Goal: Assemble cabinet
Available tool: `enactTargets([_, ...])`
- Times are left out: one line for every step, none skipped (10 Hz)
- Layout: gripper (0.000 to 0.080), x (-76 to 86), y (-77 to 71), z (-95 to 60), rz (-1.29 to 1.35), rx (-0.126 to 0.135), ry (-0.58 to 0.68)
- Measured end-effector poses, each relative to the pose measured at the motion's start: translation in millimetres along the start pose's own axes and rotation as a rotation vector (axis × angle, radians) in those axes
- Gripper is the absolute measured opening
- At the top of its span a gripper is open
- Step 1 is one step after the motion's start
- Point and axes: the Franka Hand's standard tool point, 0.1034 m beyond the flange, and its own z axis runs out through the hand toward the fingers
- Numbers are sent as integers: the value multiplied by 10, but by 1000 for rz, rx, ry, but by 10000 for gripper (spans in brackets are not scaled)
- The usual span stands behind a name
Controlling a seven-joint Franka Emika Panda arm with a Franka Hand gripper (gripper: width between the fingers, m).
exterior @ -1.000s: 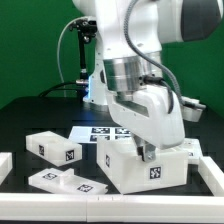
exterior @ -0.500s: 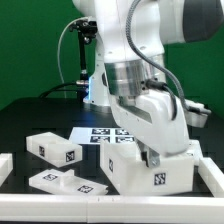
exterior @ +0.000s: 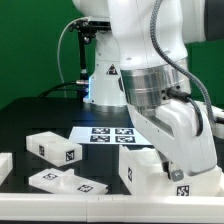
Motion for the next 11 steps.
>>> enactTargets([85, -8, -11, 1, 20, -2, 2])
enactTargets([85, -8, -16, 0, 39, -4, 6])
enactTargets([85, -9, -17, -1, 47, -7, 16])
enactTargets([85, -9, -17, 0, 51, -8, 20])
enactTargets([85, -8, -16, 0, 52, -9, 24])
enactTargets([85, -5, -16, -1, 53, -8, 23])
enactTargets([86, -4, -15, 0, 53, -8, 23])
enactTargets([86, -6, -14, 2, 53, -8, 22])
enactTargets([252, -6, -14, 2, 53, -8, 22])
enactTargets([436, -6, -13, 2, 53, -8, 22])
enactTargets([572, -6, -13, 3, 53, -9, 22])
